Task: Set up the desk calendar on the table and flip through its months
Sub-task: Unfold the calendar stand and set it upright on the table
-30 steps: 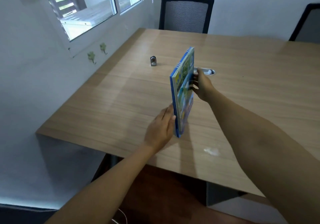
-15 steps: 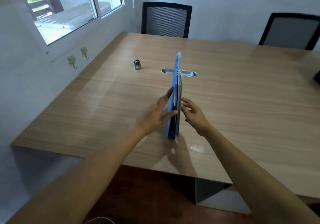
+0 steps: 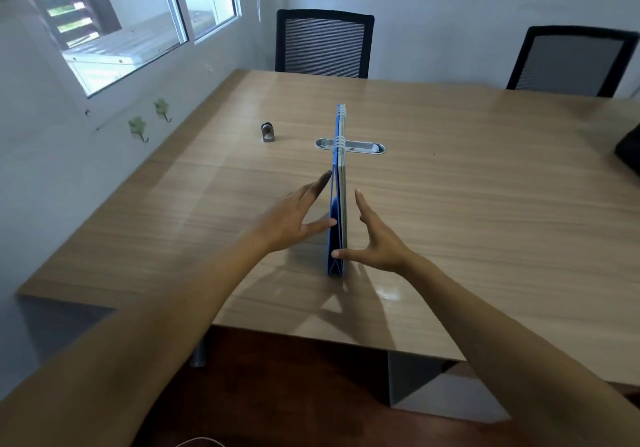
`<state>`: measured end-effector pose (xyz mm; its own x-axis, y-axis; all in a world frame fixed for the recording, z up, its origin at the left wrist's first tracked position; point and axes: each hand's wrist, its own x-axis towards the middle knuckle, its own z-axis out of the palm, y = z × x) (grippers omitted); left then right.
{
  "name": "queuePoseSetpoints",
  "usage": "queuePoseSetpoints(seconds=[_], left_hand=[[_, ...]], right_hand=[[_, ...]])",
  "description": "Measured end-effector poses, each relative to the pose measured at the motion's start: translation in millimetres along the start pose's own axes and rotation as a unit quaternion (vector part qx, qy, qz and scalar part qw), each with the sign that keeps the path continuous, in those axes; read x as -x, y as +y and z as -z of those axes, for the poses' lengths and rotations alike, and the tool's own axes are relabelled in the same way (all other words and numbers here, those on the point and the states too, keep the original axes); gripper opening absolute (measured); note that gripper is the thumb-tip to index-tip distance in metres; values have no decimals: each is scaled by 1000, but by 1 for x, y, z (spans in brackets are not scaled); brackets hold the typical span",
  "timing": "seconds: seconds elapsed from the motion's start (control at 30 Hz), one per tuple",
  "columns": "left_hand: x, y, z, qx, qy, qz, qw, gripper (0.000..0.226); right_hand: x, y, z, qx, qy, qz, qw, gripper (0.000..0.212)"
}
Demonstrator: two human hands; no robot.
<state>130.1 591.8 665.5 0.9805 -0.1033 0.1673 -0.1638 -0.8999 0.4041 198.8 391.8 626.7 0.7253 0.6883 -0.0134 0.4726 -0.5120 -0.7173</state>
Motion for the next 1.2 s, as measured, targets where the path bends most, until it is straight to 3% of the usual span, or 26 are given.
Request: queuePoseSetpoints(seconds=[0.2, 0.57, 0.93, 1.1, 1.2], left_hand=[[-1, 2, -5, 4, -17, -13, 1000, 81], [-3, -4, -3, 2, -21, -21, 1000, 72], [-6, -6, -25, 98, 28, 34, 994, 67], [-1, -1, -30, 109, 51, 21, 993, 63], [9, -3, -36, 148, 54, 70, 985, 65]], right_hand=[[-12, -7, 5, -4, -37, 23, 999, 116], [-9, -3, 5, -89, -31, -31, 995, 106], [-11, -7, -4, -47, 18, -26, 998, 99], [-12, -4, -3, -51, 5, -13, 999, 100], [-16, 12, 14, 13, -35, 11, 999, 108]])
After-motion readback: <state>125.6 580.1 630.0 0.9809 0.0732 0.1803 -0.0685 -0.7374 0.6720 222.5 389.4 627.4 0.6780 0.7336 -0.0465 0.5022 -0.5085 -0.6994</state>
